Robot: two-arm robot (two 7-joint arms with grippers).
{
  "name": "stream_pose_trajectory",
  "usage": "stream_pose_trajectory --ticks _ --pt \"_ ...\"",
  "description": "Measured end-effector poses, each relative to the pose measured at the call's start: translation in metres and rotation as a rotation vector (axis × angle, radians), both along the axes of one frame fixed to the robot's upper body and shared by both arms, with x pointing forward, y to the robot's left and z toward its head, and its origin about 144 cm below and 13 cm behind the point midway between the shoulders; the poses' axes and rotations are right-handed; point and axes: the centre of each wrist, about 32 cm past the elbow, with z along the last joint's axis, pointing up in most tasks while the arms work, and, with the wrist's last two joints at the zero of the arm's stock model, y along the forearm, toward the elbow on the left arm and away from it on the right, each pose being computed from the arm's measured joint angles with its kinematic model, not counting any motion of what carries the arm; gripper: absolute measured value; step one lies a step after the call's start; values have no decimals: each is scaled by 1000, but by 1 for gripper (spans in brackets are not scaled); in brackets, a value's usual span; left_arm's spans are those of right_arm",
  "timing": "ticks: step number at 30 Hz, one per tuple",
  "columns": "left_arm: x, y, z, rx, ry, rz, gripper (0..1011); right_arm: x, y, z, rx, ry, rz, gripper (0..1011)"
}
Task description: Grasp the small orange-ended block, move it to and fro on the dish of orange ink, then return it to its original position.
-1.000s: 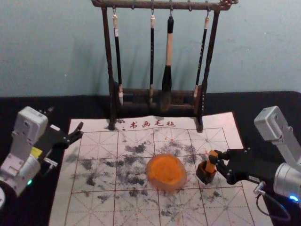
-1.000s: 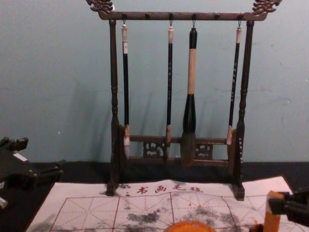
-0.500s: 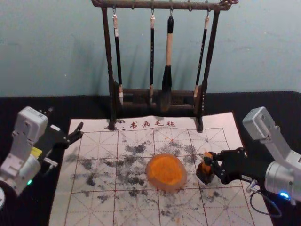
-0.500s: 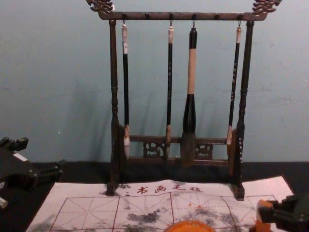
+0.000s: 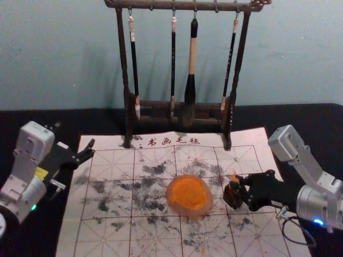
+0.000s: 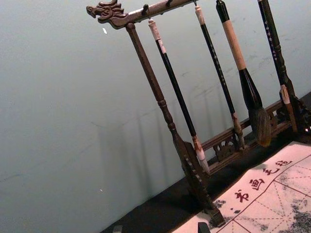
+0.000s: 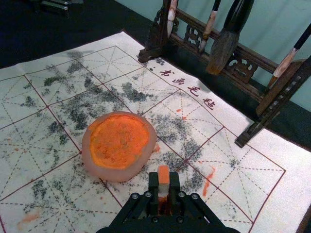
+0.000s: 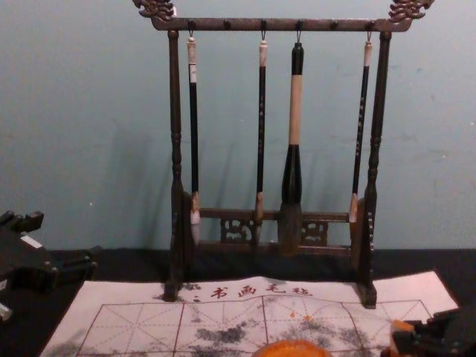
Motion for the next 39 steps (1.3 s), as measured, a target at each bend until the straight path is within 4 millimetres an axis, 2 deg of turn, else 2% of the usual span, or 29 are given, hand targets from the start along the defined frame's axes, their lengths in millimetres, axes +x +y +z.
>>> stream_pose_trajectory --ticks 36,39 --pt "0 0 0 0 0 0 1001 1 0 -1 -5 -1 -1 83" --pt "0 0 0 0 0 0 1001 1 0 -1 -6 0 -1 143"
